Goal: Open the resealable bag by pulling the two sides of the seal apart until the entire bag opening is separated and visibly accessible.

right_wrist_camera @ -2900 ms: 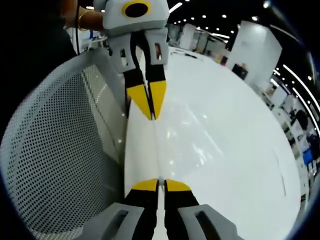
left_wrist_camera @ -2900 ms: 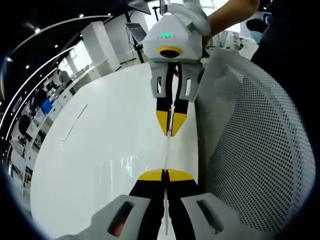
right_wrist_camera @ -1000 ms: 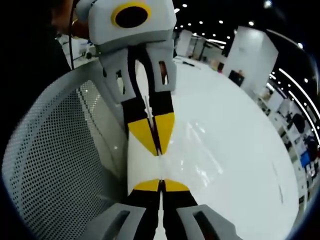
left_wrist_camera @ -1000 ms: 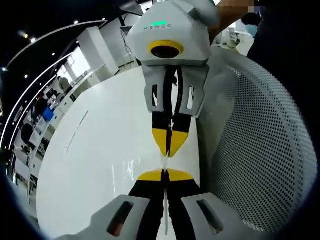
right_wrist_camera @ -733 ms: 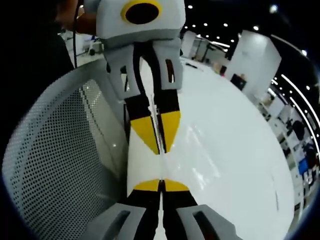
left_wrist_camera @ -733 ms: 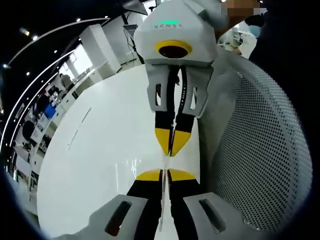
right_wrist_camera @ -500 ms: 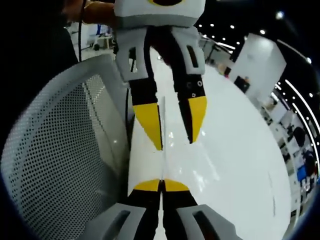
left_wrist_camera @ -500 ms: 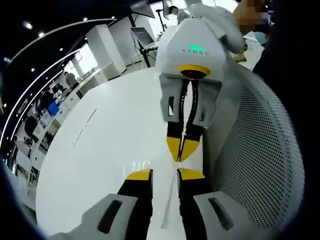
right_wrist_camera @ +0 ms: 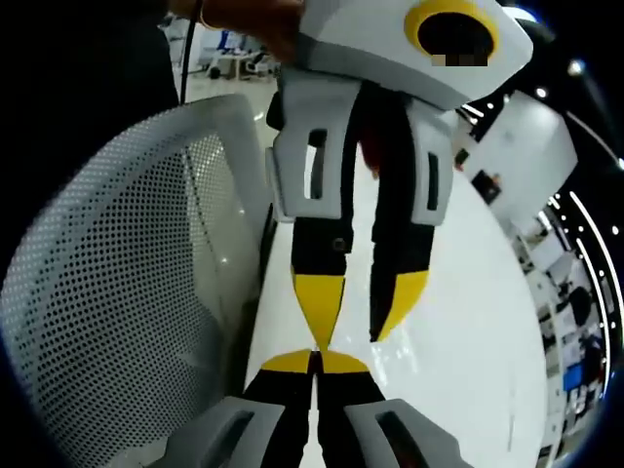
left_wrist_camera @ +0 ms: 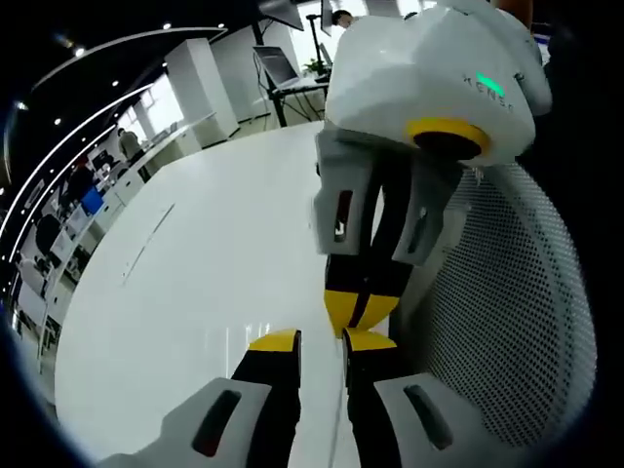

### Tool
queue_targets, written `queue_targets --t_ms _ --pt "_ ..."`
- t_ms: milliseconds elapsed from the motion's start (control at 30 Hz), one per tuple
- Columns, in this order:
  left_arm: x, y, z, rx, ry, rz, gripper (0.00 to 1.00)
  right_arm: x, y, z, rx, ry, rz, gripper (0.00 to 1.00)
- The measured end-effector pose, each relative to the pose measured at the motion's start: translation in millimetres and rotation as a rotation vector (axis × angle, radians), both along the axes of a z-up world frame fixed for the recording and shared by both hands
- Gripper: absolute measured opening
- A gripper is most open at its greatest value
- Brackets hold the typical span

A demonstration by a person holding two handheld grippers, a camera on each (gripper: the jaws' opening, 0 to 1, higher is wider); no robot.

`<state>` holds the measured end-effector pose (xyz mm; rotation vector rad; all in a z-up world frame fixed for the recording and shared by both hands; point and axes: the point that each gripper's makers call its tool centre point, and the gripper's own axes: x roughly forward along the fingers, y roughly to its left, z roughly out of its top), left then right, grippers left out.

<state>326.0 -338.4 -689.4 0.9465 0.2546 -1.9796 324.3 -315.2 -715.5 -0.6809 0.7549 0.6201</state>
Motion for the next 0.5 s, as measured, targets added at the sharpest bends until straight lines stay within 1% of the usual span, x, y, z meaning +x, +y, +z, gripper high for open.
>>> queue_targets --t_ms 67,267,333,367,500 --pt "-0.8 0.9 -0.7 0.005 0.010 0.007 0.11 -0.2 -0.8 -0.1 -0.009 0.000 0.004 0.00" --pt "2.2 4.5 -3.6 0.024 -0.005 0.008 0.11 -2.4 1.6 -2.2 -0.048 0.001 0.044 0.00" --pt "8.2 8.0 -8.3 0.049 -0.044 0.006 0.09 -2.8 2.0 -2.2 -0.052 0.003 0.051 0.00" --pt "9.7 9.3 -10.4 0.051 -0.064 -0.008 0.10 -2.8 2.0 -2.0 -0.053 0.002 0.051 0.00" --pt "8.5 9.9 -9.1 0.052 -0.035 0.005 0.09 -2.2 2.5 -1.3 -0.049 0.000 0.051 0.00"
